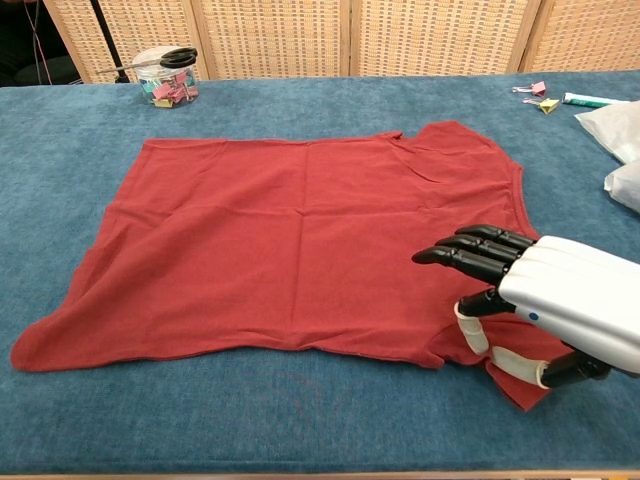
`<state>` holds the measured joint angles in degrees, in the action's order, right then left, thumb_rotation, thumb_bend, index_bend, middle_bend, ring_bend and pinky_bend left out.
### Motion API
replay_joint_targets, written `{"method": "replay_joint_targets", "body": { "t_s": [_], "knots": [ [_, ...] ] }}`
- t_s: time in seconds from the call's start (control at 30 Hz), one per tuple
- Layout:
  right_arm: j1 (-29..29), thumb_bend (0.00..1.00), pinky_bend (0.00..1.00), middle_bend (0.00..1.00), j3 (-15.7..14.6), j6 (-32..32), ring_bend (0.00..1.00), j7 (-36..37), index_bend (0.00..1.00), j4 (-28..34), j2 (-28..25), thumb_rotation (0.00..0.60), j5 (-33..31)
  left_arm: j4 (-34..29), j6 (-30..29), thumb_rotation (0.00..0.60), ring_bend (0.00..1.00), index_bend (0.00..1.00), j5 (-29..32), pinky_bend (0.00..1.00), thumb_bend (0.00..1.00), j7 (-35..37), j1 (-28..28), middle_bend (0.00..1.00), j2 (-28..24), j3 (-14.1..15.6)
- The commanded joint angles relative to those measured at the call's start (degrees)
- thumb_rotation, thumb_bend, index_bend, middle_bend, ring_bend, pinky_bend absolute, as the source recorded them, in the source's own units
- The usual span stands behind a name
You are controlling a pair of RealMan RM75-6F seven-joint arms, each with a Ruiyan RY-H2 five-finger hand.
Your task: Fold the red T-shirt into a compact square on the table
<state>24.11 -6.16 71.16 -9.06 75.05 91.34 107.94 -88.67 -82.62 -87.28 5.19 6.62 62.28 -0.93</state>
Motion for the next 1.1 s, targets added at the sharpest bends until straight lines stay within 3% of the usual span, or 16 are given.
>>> {"method": "replay_joint_targets", "body": {
  "t_s": [0.03,0.3,0.57,0.73,1.1],
  "knots": [
    [0.27,0.54,0.00,0.08,-0.39,0.79,0.00,1.43,0.64,-0.86,0.59,0.600,0.31,0.39,0.38,0.600,0.00,0.00,-0.37,0.00,0.00,0.14,0.17,0.00,0.30,0.34],
    [0.53,0.54,0.00,0.08,-0.61,2.64,0.00,6.58,0.64,-1.48,1.15,0.600,-0.01,3.33,1.42,0.600,0.00,0.00,-3.82,0.00,0.00,5.12,1.06,0.00,1.88,2.07],
    [0.94,0.55,0.00,0.08,-0.75,3.52,0.00,9.86,0.64,-2.46,1.30,0.600,-0.40,14.99,0.18,0.600,0.00,0.23,-11.17,0.00,0.00,18.02,2.90,0.00,8.98,4.91],
    [1.10,0.56,0.00,0.08,-0.74,3.98,0.00,11.62,0.64,-3.21,1.33,0.600,-0.93,23.33,-0.24,0.600,0.00,0.29,-14.18,0.00,0.00,23.34,3.94,0.00,15.15,6.80],
    [1.27,0.56,0.00,0.08,-0.87,4.55,0.00,12.88,0.64,-4.15,1.17,0.600,-1.61,32.89,-0.59,0.600,0.00,0.39,-15.26,0.00,0.02,30.58,5.09,0.00,23.09,8.59]
  ]
}}
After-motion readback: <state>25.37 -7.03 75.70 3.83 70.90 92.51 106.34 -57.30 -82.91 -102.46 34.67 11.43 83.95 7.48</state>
